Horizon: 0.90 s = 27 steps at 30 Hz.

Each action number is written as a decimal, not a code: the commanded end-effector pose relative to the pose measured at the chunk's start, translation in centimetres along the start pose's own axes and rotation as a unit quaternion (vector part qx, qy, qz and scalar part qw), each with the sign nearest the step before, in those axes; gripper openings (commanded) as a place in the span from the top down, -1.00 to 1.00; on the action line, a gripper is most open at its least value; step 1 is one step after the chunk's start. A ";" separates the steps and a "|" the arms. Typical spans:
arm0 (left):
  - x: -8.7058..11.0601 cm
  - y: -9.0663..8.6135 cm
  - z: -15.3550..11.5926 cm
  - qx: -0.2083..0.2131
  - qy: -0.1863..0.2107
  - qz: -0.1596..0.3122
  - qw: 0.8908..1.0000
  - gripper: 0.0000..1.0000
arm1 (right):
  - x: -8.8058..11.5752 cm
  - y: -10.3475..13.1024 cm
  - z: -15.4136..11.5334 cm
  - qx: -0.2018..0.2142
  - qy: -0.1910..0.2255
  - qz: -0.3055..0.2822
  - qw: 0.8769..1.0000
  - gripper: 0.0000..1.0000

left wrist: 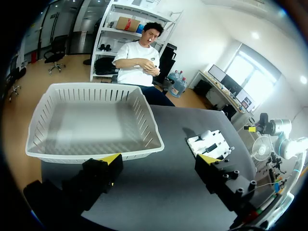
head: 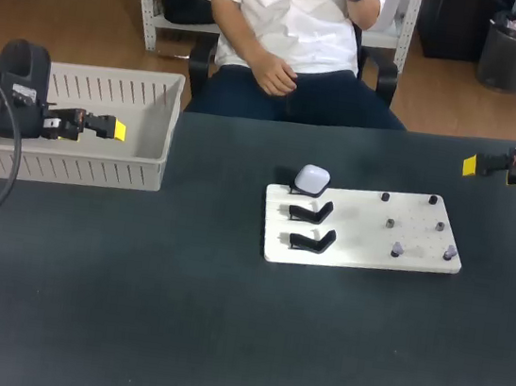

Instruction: Pick up each earbud case from the left stands, insert the matching earbuds, close the lid, and place the case in the box.

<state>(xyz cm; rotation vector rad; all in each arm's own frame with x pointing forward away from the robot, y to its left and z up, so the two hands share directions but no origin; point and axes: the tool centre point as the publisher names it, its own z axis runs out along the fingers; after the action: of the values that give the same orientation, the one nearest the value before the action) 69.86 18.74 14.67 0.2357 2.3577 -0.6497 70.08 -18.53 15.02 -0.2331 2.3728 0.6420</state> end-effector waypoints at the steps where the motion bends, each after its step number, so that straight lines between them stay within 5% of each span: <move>1: -0.3 -0.2 0.0 -0.006 0.006 -0.001 1.000 -1.00 | 0.0 0.0 0.0 0.001 0.000 0.000 1.000 -1.00; 10: -0.3 -0.2 0.0 -0.006 0.006 -0.001 1.000 -1.00 | 0.0 0.0 0.0 0.001 0.000 0.000 1.000 -1.00; 12: -1.0 -0.6 0.1 0.047 -0.056 0.054 0.996 -1.00 | 0.0 0.0 0.0 0.001 0.000 0.000 1.000 -1.00; 14: -1.4 -1.1 0.3 0.086 -0.086 0.135 0.983 -1.00 | 0.0 0.0 0.0 0.001 0.000 0.000 1.000 -1.00; 15: -1.5 -1.1 0.4 0.101 -0.142 0.161 0.972 -1.00 | 0.0 0.0 0.0 0.001 0.000 0.000 1.000 -1.00; 18: -1.6 -1.8 0.7 0.186 -0.217 0.232 0.930 -1.00 | 0.0 0.0 0.0 0.001 0.000 0.000 1.000 -1.00; 25: -2.0 -4.1 2.1 0.247 -0.238 0.358 0.868 -1.00 | 0.0 0.0 0.0 0.001 0.000 0.000 1.000 -1.00; 27: -2.0 -4.6 2.4 0.262 -0.235 0.373 0.859 -1.00 | 0.0 0.0 0.0 0.001 0.000 0.000 1.000 -1.00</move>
<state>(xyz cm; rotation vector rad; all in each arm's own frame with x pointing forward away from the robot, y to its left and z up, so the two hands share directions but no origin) 71.00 13.49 16.95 0.6588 2.1225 -0.5937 70.08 -18.53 15.02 -0.2331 2.3729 0.6418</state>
